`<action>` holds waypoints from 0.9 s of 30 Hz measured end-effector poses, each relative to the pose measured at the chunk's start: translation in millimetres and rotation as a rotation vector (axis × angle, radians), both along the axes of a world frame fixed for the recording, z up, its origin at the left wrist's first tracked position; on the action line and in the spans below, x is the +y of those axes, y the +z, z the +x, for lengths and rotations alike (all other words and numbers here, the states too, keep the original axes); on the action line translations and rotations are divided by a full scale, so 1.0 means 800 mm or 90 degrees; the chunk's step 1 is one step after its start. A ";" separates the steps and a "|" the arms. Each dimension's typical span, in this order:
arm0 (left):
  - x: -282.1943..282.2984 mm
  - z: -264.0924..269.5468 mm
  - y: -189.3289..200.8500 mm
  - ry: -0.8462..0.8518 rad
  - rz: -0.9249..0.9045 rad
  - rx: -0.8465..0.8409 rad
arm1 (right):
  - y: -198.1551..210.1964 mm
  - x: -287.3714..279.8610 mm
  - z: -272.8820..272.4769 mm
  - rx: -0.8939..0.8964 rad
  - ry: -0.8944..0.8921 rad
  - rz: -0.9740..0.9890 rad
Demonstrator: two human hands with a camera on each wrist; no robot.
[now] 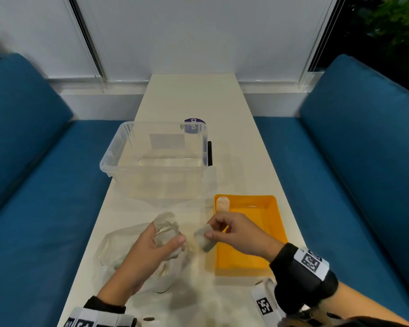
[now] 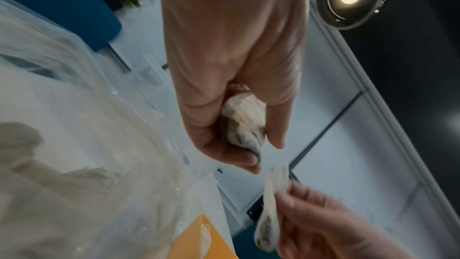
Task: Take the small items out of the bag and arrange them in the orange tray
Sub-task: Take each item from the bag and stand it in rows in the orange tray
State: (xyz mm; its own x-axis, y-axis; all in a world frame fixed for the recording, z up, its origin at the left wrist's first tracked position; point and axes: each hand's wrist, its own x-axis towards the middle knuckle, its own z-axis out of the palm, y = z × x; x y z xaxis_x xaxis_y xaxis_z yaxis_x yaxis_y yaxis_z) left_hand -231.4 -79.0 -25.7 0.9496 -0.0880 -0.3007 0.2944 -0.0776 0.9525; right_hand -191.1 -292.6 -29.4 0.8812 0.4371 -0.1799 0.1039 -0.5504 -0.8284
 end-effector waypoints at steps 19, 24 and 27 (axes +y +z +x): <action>0.042 -0.025 -0.022 0.071 -0.017 0.105 | -0.088 -0.082 0.128 0.298 -0.278 -0.123; 0.036 -0.022 -0.023 0.072 -0.020 0.111 | -0.102 -0.075 0.131 0.336 -0.317 -0.099; 0.034 -0.022 -0.024 0.073 -0.019 0.113 | -0.111 -0.074 0.133 0.336 -0.343 -0.075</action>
State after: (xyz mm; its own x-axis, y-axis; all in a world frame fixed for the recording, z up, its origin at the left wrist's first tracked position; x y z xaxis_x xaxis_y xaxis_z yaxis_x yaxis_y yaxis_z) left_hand -248.7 -51.5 -44.7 0.8861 0.0060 -0.4634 0.4635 -0.0068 0.8861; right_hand -84.6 -351.8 -118.5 0.7511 -0.0775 -0.6556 -0.5979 -0.5010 -0.6257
